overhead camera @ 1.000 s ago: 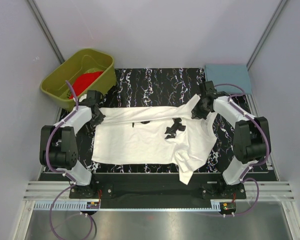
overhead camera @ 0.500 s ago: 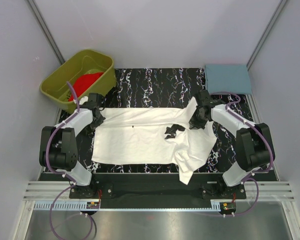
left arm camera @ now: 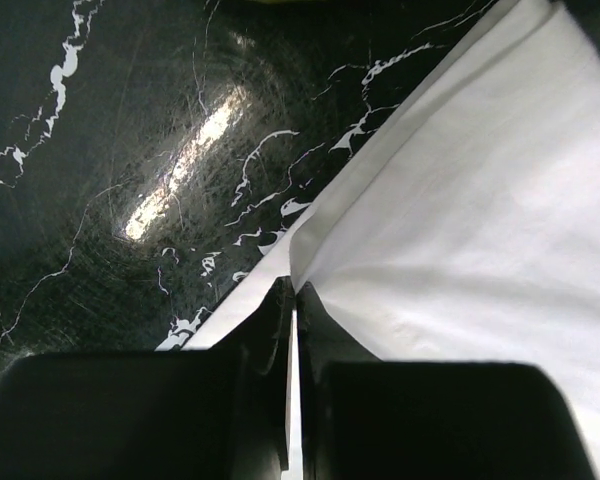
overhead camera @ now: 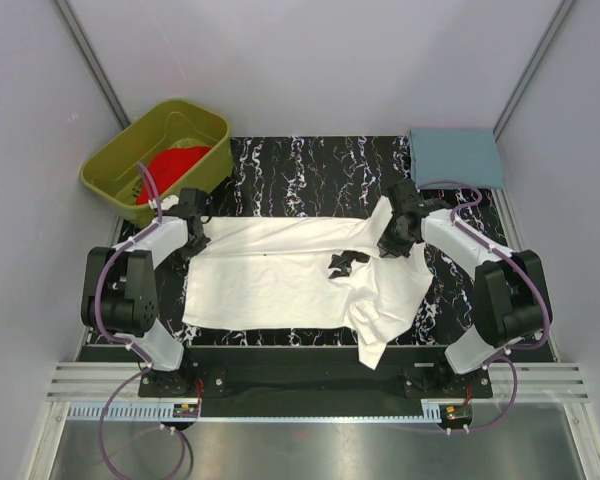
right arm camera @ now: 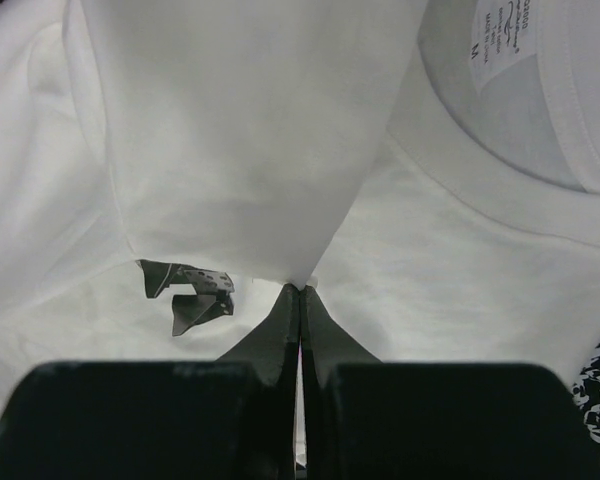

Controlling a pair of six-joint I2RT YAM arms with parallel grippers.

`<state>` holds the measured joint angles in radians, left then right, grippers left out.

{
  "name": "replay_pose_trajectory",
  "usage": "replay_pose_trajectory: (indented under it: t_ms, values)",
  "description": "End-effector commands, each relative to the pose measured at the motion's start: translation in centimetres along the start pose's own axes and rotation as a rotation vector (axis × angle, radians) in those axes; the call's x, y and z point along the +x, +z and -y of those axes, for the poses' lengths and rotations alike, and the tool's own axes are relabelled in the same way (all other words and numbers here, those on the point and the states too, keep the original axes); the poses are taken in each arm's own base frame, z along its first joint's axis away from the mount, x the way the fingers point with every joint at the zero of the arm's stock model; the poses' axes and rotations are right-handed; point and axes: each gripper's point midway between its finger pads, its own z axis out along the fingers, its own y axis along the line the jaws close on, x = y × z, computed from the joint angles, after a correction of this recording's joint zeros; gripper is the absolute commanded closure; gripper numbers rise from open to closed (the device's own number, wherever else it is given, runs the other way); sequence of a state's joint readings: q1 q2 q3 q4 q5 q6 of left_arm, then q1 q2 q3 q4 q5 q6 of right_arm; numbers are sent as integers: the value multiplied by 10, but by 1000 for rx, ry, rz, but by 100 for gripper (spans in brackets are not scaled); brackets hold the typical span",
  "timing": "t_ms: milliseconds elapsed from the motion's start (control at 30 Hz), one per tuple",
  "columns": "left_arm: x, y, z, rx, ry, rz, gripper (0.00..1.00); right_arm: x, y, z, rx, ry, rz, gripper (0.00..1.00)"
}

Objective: Fold and stack the t-shirts
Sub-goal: Fold the tshirt

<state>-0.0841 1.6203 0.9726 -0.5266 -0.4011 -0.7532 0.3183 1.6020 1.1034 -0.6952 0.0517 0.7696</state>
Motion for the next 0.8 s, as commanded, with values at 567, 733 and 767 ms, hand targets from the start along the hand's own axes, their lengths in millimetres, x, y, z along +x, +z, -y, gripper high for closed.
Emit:
replay_pose_trajectory:
  t_ms: [567, 733, 767]
  values:
    - [-14, -35, 0, 50, -9, 86, 38, -78, -20, -3, -102, -45, 196, 59]
    - [-9, -47, 5, 113, 21, 67, 34, -121, -9, -3, -251, -143, 185, 52]
    - [-8, -49, 8, 133, 24, 59, 34, -127, -2, -6, -281, -147, 158, 51]
